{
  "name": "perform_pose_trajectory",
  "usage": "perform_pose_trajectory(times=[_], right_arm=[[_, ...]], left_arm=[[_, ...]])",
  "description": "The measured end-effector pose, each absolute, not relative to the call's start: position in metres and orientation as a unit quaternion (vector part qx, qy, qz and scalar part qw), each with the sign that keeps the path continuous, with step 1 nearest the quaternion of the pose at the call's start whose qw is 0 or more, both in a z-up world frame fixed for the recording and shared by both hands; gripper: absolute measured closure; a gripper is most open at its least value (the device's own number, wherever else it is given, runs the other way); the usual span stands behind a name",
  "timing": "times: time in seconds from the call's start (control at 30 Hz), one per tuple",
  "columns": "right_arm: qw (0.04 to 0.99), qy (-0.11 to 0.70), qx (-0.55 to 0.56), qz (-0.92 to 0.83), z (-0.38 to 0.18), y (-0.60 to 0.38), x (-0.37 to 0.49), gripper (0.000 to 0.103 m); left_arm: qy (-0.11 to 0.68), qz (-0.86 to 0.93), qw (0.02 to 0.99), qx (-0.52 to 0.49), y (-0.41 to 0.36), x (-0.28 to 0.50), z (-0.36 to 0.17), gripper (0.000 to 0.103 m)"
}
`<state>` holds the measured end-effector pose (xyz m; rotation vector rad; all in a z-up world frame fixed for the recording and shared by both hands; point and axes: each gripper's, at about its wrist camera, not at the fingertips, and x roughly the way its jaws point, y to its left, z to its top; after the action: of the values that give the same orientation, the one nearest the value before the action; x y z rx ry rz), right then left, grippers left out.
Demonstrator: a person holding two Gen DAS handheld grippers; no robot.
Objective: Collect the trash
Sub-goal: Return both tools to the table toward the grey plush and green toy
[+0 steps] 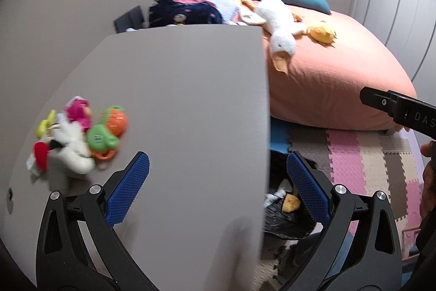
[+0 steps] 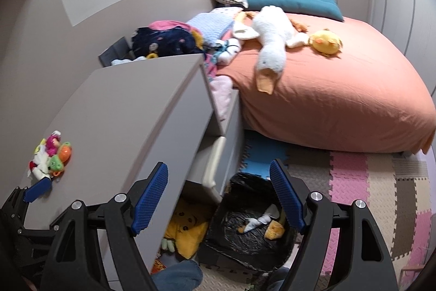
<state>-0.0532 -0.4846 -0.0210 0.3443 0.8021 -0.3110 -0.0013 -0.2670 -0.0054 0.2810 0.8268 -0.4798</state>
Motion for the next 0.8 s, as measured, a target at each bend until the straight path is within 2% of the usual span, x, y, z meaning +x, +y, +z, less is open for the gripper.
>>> perform_pose_trajectory(times=[0.57, 0.8], right_arm=[[0.903, 0.4, 0.135, -0.076, -0.021, -0.404, -0.002, 0.025], [0.904, 0.405, 0.124, -0.056, -0.024, -0.38, 0.013, 0.025]], left_arm=[[0.394, -0.146, 0.906, 0.06, -0.155, 0.022, 0.005, 0.005], [0.4, -0.115, 0.909, 0.03, -0.12, 0.035, 0.002, 0.024]])
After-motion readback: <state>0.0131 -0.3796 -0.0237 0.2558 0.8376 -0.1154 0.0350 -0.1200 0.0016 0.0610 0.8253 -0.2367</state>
